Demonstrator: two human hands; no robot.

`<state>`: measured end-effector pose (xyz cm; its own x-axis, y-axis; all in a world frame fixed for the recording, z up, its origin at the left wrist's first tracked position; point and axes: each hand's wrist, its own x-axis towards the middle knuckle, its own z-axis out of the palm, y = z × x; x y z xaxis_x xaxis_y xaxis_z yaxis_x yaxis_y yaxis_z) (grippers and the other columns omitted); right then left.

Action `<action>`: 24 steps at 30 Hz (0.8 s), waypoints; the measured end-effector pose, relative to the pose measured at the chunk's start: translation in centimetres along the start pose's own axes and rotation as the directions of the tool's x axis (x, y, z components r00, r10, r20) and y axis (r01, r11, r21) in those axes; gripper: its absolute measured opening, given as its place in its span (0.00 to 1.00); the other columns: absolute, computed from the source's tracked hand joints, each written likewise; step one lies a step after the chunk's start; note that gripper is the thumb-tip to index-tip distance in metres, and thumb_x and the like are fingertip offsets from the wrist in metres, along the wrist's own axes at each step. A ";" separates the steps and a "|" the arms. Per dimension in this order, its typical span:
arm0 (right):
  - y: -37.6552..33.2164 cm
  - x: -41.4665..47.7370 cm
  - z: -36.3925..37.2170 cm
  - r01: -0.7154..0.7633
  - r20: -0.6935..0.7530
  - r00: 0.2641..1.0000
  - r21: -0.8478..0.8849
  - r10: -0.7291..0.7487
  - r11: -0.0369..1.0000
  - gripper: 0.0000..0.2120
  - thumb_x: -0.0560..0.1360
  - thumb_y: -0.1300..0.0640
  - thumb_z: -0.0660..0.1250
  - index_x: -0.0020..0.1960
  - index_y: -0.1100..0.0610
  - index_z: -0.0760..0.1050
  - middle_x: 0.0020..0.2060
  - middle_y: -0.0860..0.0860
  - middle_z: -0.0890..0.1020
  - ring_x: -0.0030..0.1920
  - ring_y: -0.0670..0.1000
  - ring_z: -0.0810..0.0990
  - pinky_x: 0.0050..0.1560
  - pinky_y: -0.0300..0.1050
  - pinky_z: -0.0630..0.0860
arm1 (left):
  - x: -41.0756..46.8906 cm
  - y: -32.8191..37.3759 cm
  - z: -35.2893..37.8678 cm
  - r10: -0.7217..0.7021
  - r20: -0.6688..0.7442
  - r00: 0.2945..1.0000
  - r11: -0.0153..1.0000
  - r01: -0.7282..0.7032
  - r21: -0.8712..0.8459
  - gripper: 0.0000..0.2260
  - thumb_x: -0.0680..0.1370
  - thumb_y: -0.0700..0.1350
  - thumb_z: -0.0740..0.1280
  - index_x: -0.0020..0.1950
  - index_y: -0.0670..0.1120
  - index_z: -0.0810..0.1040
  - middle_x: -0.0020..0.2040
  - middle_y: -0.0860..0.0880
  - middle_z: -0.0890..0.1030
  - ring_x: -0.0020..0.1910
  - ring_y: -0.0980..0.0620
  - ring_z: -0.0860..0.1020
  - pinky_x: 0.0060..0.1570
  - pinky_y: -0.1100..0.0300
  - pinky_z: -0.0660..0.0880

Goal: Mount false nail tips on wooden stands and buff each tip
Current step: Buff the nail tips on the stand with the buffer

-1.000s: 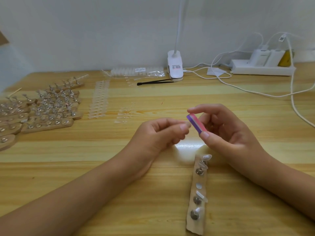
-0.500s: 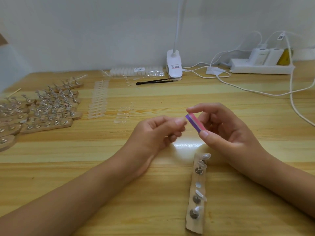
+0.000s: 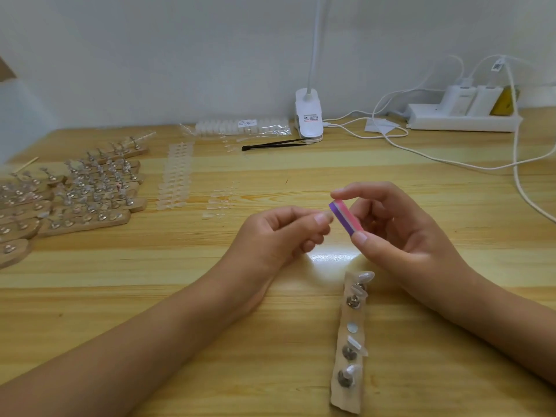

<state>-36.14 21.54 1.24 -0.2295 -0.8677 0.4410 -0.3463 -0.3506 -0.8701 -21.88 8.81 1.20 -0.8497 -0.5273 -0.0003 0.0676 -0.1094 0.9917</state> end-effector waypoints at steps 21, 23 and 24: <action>-0.1 0.0 0.0 -0.016 -0.010 1.000 0.004 0.016 1.000 0.18 0.74 0.65 0.64 0.61 0.50 0.75 0.38 0.52 0.72 0.38 0.44 0.71 0.43 0.33 0.70 | 0.0 0.0 0.2 0.009 0.012 1.000 0.999 -0.009 0.036 0.04 0.69 0.47 0.73 0.42 0.51 0.86 0.39 0.53 0.83 0.39 0.59 0.79 0.43 0.67 0.75; -0.2 0.0 0.1 -0.011 0.001 1.000 -0.003 0.011 1.000 0.18 0.74 0.65 0.64 0.61 0.51 0.74 0.38 0.53 0.72 0.37 0.44 0.71 0.42 0.32 0.69 | 0.0 0.1 -0.1 0.000 0.000 1.000 1.000 0.000 0.004 0.05 0.69 0.48 0.73 0.42 0.50 0.86 0.38 0.52 0.83 0.38 0.58 0.78 0.43 0.68 0.75; -0.2 -0.1 0.1 -0.008 0.006 1.000 -0.003 0.008 1.000 0.18 0.74 0.65 0.64 0.61 0.51 0.74 0.38 0.54 0.72 0.37 0.44 0.71 0.42 0.32 0.69 | -0.1 0.0 0.0 0.016 0.040 0.999 0.999 -0.018 0.049 0.04 0.69 0.48 0.74 0.43 0.51 0.86 0.39 0.53 0.83 0.40 0.59 0.79 0.43 0.68 0.75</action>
<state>-35.95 21.63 1.37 -0.2272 -0.8725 0.4327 -0.3473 -0.3425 -0.8730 -21.84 8.90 1.18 -0.8685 -0.4953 0.0211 0.0575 -0.0584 0.9966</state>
